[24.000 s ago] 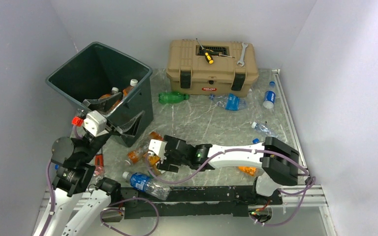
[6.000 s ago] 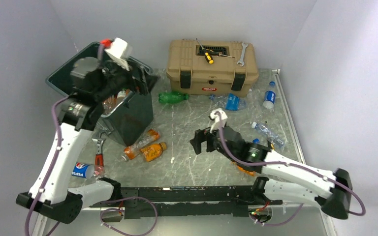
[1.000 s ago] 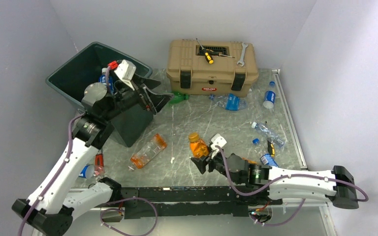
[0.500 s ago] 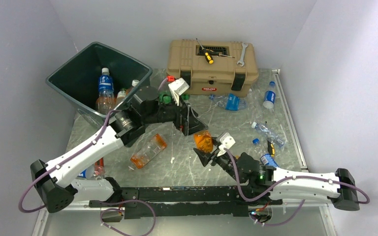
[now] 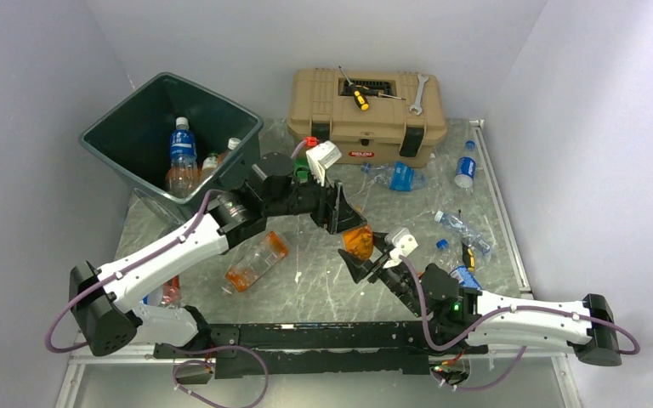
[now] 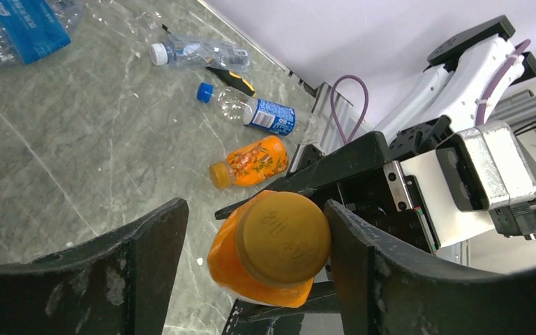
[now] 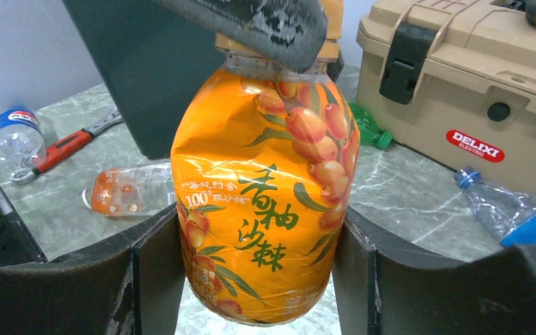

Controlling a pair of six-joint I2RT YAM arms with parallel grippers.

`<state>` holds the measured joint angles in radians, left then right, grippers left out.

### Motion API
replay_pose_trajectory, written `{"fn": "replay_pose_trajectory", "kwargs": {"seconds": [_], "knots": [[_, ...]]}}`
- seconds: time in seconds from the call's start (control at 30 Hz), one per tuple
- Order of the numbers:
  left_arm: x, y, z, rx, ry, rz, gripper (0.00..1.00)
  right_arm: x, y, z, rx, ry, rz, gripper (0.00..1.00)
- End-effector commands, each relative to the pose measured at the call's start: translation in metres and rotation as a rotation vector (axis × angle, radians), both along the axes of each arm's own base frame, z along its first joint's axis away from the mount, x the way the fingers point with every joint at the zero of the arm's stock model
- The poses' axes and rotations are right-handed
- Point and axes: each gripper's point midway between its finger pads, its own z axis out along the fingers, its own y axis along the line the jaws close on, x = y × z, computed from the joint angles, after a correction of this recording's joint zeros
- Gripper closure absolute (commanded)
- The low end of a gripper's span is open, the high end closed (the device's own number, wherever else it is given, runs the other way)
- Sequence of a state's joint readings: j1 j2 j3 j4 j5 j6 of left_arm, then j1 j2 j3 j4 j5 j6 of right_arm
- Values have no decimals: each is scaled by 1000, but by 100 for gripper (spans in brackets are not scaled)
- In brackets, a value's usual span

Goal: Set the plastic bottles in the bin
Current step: Pick up the plastic bottle at the center of the board.

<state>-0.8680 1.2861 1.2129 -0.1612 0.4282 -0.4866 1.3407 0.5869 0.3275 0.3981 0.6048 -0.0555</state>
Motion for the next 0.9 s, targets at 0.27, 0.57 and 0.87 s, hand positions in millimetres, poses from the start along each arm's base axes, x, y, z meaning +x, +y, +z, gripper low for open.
{"fn": "replay_pose_trajectory", "kwargs": {"seconds": [0.27, 0.57, 0.87], "knots": [[-18, -16, 10, -32, -42, -70, 61, 2, -7, 16, 80, -11, -30, 64], [-20, -12, 19, -28, -98, -51, 100, -1, -2, 20, 99, 60, -11, 4], [8, 43, 145, -38, -453, 194, 100, -33, 1, 73, 192, 124, 183, 0]]}}
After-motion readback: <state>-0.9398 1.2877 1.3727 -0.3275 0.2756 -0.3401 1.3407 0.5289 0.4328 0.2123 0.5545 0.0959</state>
